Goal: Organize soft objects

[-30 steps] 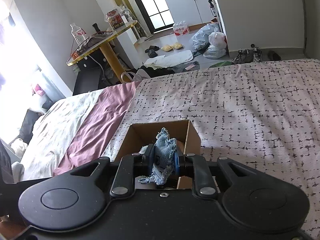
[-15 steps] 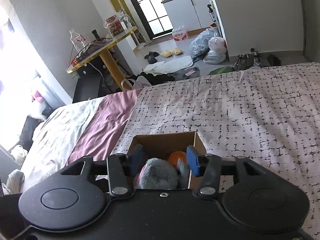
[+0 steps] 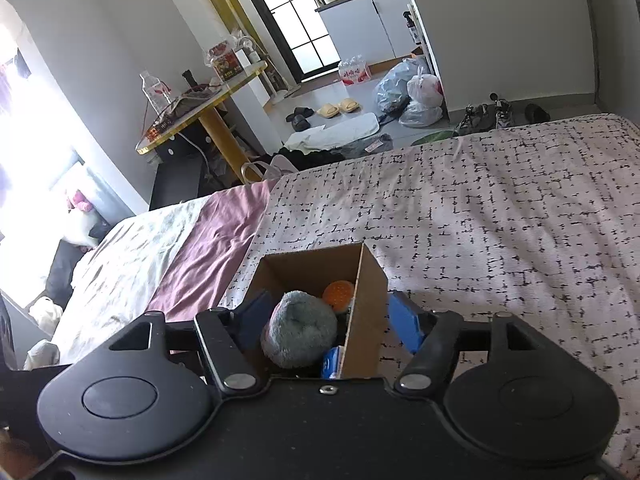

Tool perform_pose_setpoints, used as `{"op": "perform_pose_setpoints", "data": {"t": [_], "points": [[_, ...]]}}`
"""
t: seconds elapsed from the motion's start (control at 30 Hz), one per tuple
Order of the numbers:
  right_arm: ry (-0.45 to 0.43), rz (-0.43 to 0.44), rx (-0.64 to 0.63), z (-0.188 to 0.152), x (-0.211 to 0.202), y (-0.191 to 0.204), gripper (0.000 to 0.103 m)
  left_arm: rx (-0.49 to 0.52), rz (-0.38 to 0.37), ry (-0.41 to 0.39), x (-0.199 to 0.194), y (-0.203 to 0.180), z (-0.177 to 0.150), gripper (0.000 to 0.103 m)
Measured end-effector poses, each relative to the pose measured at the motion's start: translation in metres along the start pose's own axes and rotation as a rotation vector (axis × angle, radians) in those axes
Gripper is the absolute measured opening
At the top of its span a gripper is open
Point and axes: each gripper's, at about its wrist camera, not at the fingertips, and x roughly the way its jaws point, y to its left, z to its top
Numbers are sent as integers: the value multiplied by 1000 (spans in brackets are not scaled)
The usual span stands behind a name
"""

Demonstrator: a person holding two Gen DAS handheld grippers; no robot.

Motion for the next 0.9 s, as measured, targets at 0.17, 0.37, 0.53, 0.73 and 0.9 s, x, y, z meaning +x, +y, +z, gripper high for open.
{"op": "perform_pose_setpoints", "data": {"t": [0.17, 0.37, 0.53, 0.73, 0.9], "points": [[-18, 0, 10, -2, -22, -11, 80, 32, 7, -24, -18, -14, -7, 101], [-49, 13, 17, -7, -53, -21, 96, 76, 3, -64, -40, -34, -20, 103], [-70, 16, 6, -11, -81, -31, 103, 93, -8, -83, -57, -46, -36, 103], [-93, 10, -8, -19, -112, -43, 103, 114, 2, -105, -75, -54, -51, 103], [-113, 21, -2, -25, -134, -50, 103, 147, 3, -144, -95, -60, -61, 103]]}}
